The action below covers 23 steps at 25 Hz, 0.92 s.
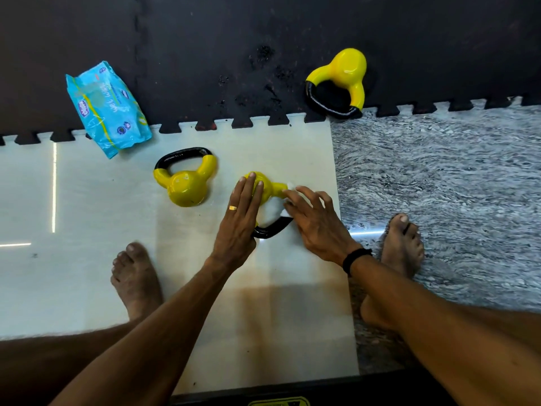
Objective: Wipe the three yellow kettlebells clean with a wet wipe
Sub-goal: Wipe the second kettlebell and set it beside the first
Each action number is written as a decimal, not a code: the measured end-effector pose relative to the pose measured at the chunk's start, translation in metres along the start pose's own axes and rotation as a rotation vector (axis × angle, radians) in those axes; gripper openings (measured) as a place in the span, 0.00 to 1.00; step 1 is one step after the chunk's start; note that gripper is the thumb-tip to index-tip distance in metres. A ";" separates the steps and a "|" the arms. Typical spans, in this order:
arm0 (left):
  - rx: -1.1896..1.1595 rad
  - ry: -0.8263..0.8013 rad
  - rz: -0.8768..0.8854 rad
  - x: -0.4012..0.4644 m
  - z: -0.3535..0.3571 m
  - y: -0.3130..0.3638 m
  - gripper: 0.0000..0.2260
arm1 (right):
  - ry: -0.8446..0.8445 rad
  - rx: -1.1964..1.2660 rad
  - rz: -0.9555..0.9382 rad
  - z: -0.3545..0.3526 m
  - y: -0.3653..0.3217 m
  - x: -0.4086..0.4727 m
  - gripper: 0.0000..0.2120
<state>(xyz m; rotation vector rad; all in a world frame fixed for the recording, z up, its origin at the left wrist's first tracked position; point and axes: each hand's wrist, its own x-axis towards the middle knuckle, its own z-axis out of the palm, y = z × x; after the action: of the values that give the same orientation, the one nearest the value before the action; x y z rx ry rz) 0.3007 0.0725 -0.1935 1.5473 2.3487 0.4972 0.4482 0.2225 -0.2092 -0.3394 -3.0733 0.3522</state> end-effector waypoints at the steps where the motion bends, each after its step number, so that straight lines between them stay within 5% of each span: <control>1: 0.027 -0.002 0.000 -0.001 0.001 0.000 0.48 | -0.045 -0.048 -0.020 -0.001 0.002 0.000 0.21; 13: 0.256 -0.053 0.088 -0.007 -0.010 -0.010 0.45 | -0.105 -0.151 0.079 0.005 -0.040 -0.010 0.28; 19: 0.118 -0.055 0.140 0.016 -0.027 -0.014 0.30 | -0.077 0.252 0.197 0.011 -0.103 0.003 0.30; 23: 0.121 -0.206 0.157 0.040 -0.038 -0.025 0.24 | 0.012 0.219 0.222 0.012 -0.070 -0.005 0.23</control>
<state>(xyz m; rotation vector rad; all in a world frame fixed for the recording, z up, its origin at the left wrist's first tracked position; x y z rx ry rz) 0.2494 0.0953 -0.1723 1.7551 2.1483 0.2197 0.4380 0.1525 -0.2051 -0.6698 -2.9502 0.6842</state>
